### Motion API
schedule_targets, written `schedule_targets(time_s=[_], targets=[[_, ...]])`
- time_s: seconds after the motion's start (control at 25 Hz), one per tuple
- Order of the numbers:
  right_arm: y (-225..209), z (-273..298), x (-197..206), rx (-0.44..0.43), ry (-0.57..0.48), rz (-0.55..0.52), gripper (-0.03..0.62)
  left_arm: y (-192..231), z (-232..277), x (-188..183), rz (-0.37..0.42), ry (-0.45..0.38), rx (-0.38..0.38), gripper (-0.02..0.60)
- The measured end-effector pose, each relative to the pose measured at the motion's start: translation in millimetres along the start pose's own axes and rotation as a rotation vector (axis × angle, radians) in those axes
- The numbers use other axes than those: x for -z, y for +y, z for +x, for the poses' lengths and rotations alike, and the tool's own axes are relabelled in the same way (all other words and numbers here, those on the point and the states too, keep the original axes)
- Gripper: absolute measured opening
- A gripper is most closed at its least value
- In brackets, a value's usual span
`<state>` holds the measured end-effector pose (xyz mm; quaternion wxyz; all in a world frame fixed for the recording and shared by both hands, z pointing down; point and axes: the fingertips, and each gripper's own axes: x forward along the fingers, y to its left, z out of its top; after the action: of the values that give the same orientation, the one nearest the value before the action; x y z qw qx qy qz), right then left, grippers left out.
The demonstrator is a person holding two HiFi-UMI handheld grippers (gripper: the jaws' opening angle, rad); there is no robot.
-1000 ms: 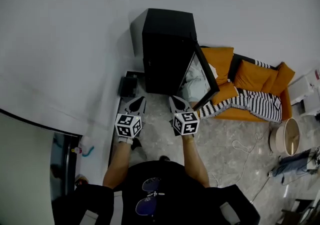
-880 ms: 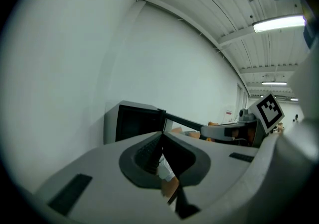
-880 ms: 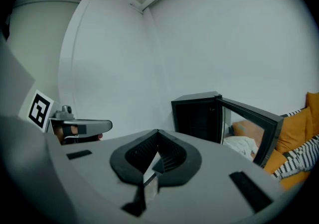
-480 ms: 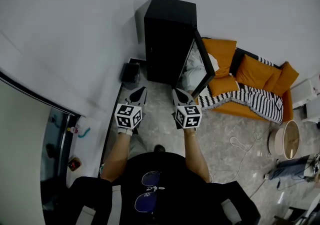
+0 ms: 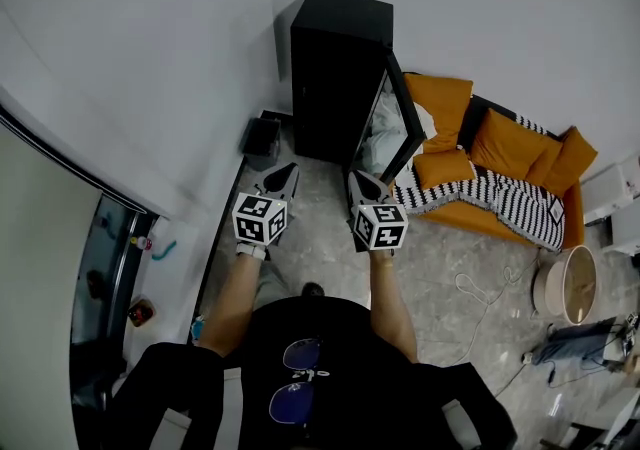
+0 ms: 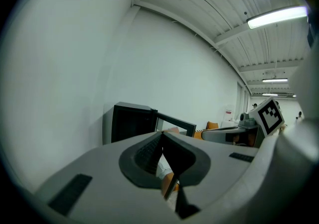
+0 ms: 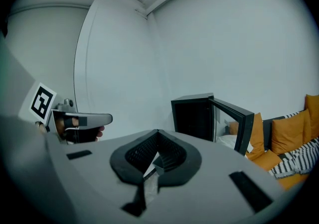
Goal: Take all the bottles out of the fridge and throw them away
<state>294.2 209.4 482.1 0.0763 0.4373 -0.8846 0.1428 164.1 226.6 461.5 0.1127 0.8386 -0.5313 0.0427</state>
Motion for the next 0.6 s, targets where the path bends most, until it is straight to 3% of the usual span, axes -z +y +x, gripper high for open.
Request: schedule_targets(time_s=[0.6], targets=[[0.8, -8.0, 3.3, -0.025, 0.011, 0.002, 0.008, -10.5, 1.8, -4.8, 0.024, 0.005, -0.001, -0.002]])
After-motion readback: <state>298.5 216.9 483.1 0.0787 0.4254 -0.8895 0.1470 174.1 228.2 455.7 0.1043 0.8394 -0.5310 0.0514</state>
